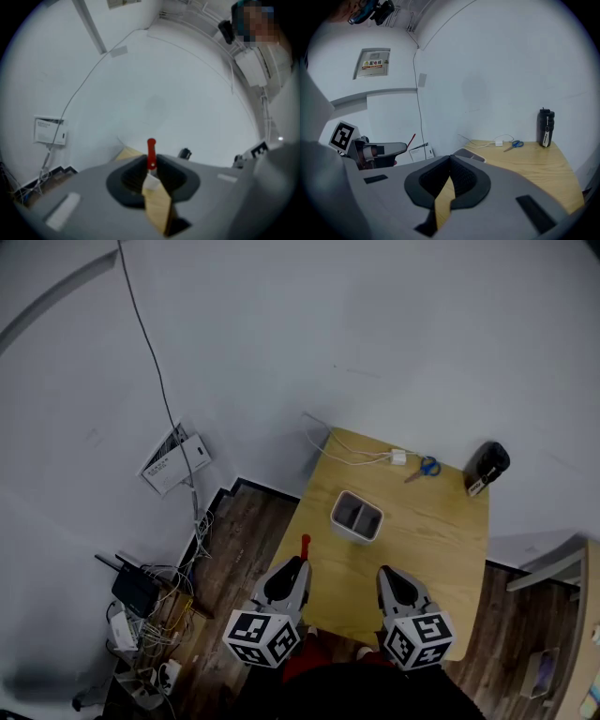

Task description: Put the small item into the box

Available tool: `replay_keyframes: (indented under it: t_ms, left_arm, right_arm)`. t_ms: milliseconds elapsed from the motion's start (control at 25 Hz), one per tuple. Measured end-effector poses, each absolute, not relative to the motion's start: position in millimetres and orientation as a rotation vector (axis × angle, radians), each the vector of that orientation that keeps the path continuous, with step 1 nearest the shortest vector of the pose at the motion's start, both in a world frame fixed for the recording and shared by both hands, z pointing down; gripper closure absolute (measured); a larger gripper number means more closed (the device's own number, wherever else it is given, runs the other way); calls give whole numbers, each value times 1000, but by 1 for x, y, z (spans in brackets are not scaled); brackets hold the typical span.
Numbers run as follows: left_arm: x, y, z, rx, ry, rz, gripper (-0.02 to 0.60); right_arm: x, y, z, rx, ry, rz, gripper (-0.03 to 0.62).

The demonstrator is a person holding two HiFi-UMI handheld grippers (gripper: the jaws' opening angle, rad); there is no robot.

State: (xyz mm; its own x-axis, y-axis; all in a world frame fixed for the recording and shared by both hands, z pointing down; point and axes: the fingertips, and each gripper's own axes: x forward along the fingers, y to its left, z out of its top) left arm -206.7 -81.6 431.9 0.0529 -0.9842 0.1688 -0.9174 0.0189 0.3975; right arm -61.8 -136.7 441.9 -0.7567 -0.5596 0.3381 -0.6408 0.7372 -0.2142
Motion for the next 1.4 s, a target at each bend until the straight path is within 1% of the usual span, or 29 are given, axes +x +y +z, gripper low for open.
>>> replay_keyframes:
  t_ms: [800,1400]
  left_arm:
    - [-191,-167,437,2186,-1608,-82,518]
    - [-173,-207,450,2301,-1432,62,517]
  right_arm:
    - [-26,-168,434,1395,-2548,465,586]
    - [-18,-173,446,1594,-2428,520,586]
